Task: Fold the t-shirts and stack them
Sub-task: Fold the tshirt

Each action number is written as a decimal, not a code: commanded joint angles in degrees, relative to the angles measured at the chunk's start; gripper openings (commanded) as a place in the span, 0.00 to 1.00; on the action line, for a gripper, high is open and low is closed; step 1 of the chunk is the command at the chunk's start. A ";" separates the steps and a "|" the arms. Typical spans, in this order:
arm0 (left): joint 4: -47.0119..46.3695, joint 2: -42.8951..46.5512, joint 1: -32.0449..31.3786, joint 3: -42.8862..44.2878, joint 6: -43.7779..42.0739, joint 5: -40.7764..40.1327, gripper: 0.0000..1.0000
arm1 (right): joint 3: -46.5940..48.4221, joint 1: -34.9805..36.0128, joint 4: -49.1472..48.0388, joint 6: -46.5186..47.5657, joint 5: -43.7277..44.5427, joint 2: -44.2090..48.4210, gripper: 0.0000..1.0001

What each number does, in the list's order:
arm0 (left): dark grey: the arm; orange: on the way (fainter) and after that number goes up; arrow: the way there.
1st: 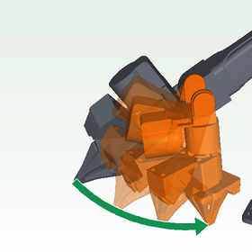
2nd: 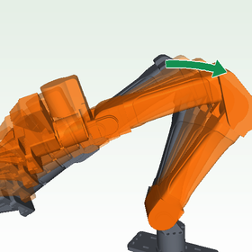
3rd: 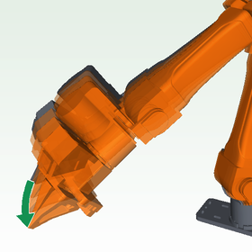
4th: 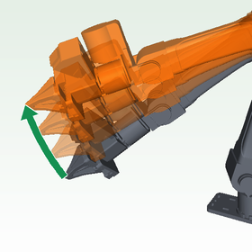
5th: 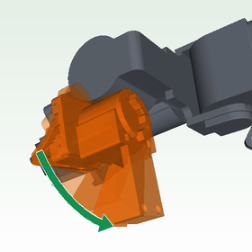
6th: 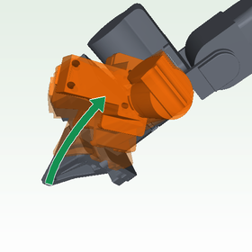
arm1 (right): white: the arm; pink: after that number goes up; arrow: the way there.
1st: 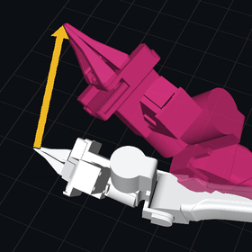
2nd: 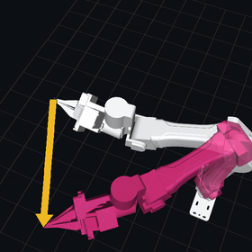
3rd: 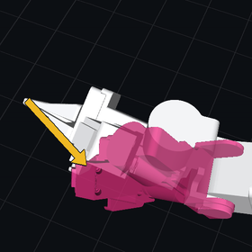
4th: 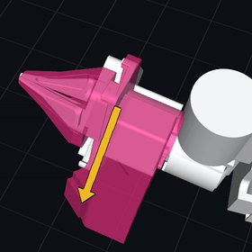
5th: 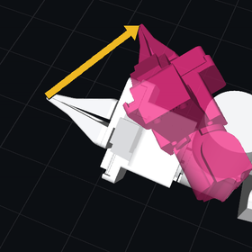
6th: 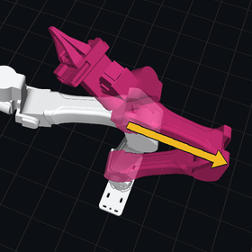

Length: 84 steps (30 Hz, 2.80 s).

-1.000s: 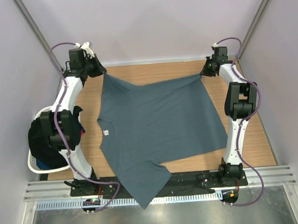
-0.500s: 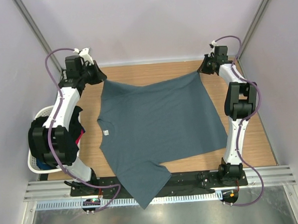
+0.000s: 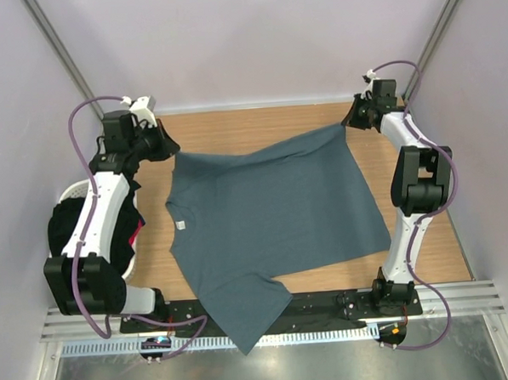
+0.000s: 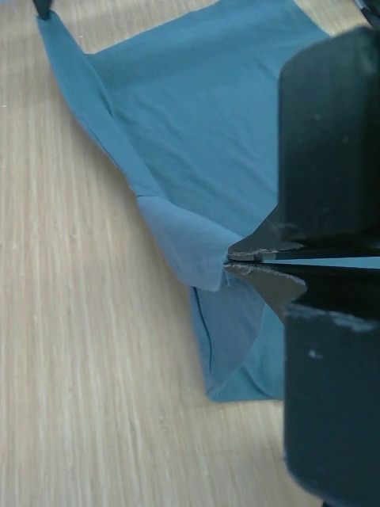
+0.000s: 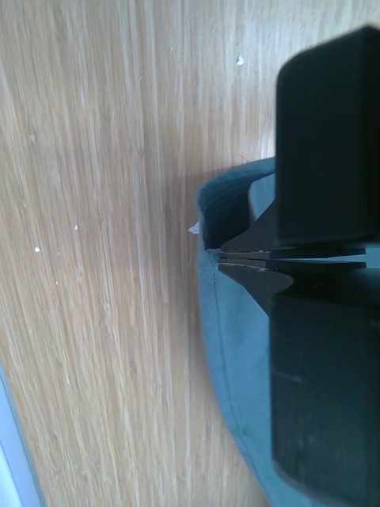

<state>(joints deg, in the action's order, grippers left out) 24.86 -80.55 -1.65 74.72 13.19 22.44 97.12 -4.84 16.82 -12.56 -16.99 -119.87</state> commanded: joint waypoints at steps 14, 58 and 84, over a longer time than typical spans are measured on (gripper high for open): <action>4.40 15.33 -3.18 -15.47 -8.17 7.01 0.00 | -6.68 -1.57 3.22 4.20 4.25 7.81 0.01; 25.32 12.17 -23.66 -16.19 -28.65 -19.88 0.00 | -12.74 -2.10 10.08 5.97 9.61 9.30 0.01; 25.50 10.07 -23.66 -15.92 -27.25 -18.83 0.00 | -21.97 -2.28 12.45 6.14 15.06 16.08 0.01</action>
<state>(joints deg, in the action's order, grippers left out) 50.04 -70.19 -25.32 59.09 -14.26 2.92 75.85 -6.70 29.17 -6.59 -4.08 -107.26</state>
